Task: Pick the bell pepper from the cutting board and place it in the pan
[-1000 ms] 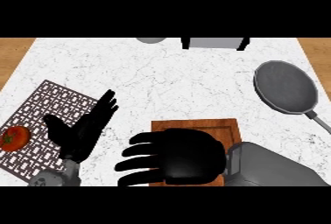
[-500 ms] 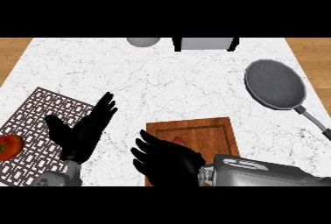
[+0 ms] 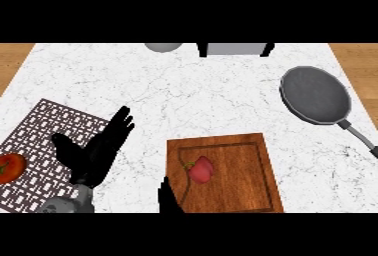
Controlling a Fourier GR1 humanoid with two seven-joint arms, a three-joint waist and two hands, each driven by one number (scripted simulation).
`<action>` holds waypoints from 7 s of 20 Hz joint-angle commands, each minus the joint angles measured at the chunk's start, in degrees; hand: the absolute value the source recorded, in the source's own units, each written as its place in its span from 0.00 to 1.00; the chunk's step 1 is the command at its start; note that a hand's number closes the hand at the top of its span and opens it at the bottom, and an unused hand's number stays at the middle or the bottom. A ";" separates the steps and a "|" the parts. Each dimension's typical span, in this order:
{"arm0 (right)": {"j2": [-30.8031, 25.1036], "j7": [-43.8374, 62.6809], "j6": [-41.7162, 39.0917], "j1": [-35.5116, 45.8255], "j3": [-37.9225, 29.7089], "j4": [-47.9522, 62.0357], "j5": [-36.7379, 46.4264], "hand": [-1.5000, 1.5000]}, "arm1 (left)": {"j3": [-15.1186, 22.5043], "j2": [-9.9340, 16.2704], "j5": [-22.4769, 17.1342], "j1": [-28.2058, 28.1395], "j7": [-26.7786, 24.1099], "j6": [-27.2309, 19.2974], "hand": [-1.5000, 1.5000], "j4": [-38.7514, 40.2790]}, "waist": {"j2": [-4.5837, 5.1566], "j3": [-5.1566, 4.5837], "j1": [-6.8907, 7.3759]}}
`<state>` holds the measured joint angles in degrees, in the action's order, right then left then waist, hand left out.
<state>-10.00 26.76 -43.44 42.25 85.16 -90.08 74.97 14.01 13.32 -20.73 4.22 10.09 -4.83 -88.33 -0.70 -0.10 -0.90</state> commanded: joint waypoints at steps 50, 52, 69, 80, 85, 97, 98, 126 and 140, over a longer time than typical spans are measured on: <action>9.80 6.44 24.81 -19.50 -45.18 16.36 12.96 1.00 | -7.75 -4.59 5.11 -2.80 1.15 2.65 0.50 -1.96 | 1.94 1.43 -6.95; 9.88 12.02 29.10 -20.83 -52.56 12.36 8.93 1.00 | -8.14 -4.11 4.58 -3.12 1.23 3.29 0.50 -2.07 | 1.24 0.98 -5.95; 9.99 19.90 63.98 -23.24 -69.58 -4.66 -10.10 1.00 | -5.63 -5.59 6.22 -0.02 2.79 4.63 0.50 -0.75 | 0.80 0.15 0.93; -1.16 1.01 74.02 -15.27 -84.68 22.59 -16.52 1.00 | -7.33 -5.81 6.13 2.59 1.41 7.72 0.50 3.16 | 1.01 0.11 1.35; -6.77 -7.19 84.38 -12.99 -92.13 34.52 -19.49 1.00 | -5.29 -7.76 7.02 1.17 3.48 5.68 0.50 -0.54 | 1.22 0.20 1.87; -14.74 -28.57 95.05 0.22 -105.44 63.32 -33.83 1.00 | -7.03 -5.94 5.58 -0.08 2.29 9.45 0.50 -0.77 | 1.60 0.29 3.35; -15.99 -30.86 94.02 0.73 -106.45 63.63 -35.36 1.00 | -5.33 -7.52 7.78 2.00 3.87 6.93 0.50 -0.07 | 1.91 0.39 3.67; -24.13 -56.07 57.68 -3.26 -130.16 75.36 -61.97 0.00 | -5.27 -7.80 8.58 -0.91 1.69 7.61 0.50 -0.67 | 1.84 0.48 3.24; -29.53 -69.11 36.03 -15.01 -129.13 79.16 -64.11 0.00 | -8.20 -7.13 7.84 1.71 2.13 8.76 0.50 1.60 | 1.39 0.34 2.07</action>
<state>-37.91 -39.82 -3.22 29.70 -44.26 -11.55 11.34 7.34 5.56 -12.69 4.91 14.16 2.58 -89.82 0.69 0.27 1.43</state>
